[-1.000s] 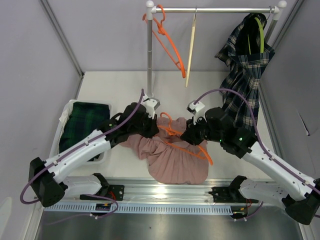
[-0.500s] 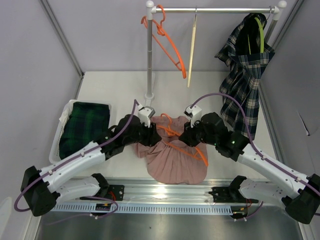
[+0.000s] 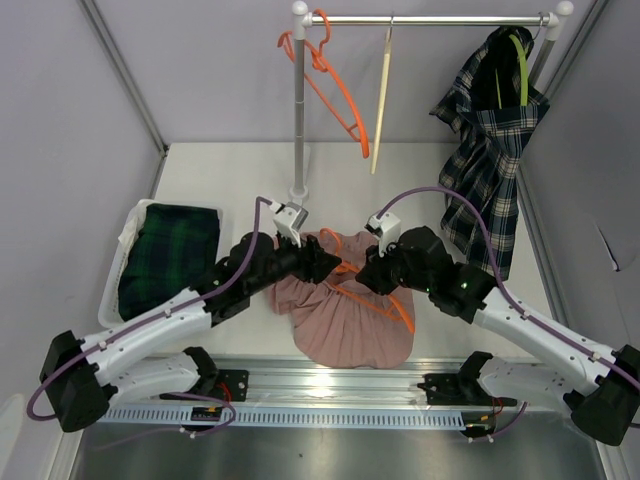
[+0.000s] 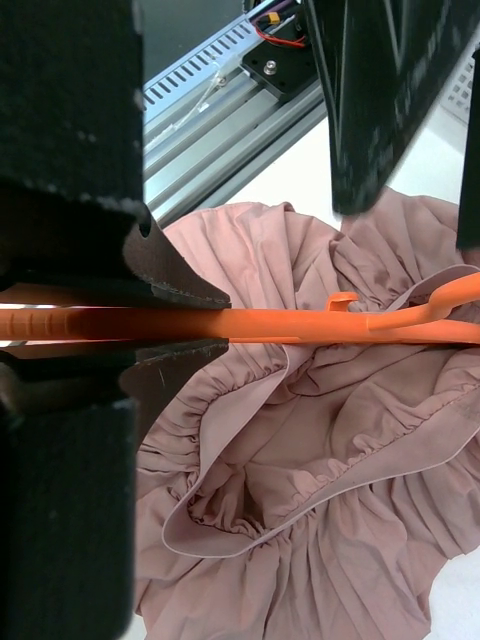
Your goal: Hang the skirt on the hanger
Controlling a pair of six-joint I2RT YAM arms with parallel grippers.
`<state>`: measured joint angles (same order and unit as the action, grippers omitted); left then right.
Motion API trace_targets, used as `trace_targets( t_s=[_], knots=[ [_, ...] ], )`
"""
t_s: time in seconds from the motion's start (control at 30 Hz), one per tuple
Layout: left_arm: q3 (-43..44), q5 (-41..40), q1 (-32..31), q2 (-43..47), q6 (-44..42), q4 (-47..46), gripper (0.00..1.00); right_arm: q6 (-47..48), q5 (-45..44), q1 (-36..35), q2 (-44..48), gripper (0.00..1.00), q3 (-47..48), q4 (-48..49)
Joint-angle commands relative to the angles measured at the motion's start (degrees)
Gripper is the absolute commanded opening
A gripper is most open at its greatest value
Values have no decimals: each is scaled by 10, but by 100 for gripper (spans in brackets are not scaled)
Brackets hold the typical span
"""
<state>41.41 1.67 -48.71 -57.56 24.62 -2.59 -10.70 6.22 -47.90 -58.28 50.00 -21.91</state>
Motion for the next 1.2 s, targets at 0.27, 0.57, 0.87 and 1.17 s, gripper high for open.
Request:
trace_targets(
  t_s=[0.27, 0.57, 0.87, 1.17],
  knots=[
    [17, -47, -4, -73, 12, -103, 61, 8, -11, -4, -8, 0, 18, 14],
    [2, -35, -4, -98, 28, -145, 46, 9, -15, -5, -11, 0, 21, 15],
    [1, -34, -4, -99, 32, -139, 16, 9, -36, -4, -13, 0, 28, 6],
    [7, -66, -4, -96, 18, -107, 0, -41, -122, -4, 15, 52, 49, -59]
  ],
)
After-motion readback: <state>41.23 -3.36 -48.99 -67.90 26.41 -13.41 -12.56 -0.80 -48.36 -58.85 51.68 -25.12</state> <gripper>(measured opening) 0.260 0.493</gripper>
